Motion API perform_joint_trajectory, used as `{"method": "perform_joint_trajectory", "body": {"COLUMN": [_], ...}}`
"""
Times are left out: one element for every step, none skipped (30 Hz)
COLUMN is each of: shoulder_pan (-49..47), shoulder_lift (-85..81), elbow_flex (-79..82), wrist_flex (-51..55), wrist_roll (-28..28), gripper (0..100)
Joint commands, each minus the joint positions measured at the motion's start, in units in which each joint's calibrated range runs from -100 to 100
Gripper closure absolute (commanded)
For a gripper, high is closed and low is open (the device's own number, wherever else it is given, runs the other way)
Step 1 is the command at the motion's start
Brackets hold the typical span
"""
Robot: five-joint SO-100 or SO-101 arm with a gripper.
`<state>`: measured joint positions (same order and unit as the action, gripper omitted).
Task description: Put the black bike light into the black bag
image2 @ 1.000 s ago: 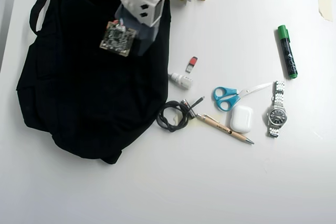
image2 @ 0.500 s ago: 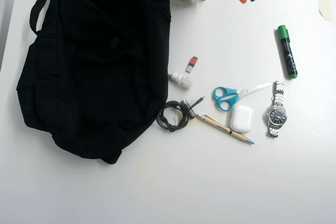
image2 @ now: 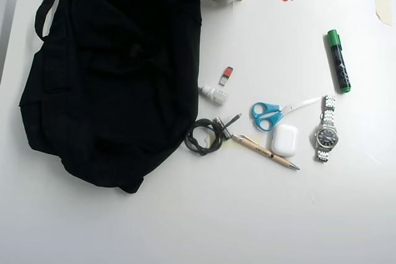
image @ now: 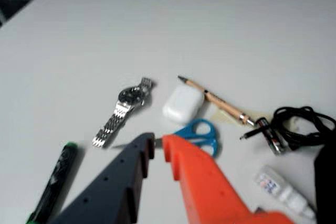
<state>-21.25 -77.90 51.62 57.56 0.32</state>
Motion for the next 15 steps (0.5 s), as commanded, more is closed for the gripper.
{"method": "perform_joint_trajectory", "body": {"shoulder_pan": [0.08, 0.08, 0.08, 0.16, 0.23, 0.68, 1.50, 2.25, 2.85, 3.30, 3.90, 4.42, 4.72, 5.09, 5.32], "shoulder_lift": [-8.57, -10.40, -12.14, -13.55, -14.72, -15.63, -16.21, -16.46, -16.62, -16.62, -16.62, -16.62, -16.62, -16.62, -16.71], "elbow_flex": [14.24, 17.20, 19.90, 22.32, 24.39, 26.37, 28.25, 29.96, 31.22, 32.39, 33.19, 33.73, 34.27, 34.81, 35.35], "wrist_flex": [-8.38, -9.67, -10.97, -12.00, -13.12, -14.15, -15.19, -16.39, -17.25, -17.60, -17.60, -17.60, -17.51, -17.34, -17.17], "wrist_roll": [-0.16, -0.16, -0.21, -0.32, -0.37, -0.37, -0.37, -0.42, -0.37, -0.27, -0.21, -0.21, -0.16, -0.16, -0.16], "gripper": [98, 98, 98, 98, 98, 98, 98, 98, 98, 98, 98, 98, 98, 98, 98]}}
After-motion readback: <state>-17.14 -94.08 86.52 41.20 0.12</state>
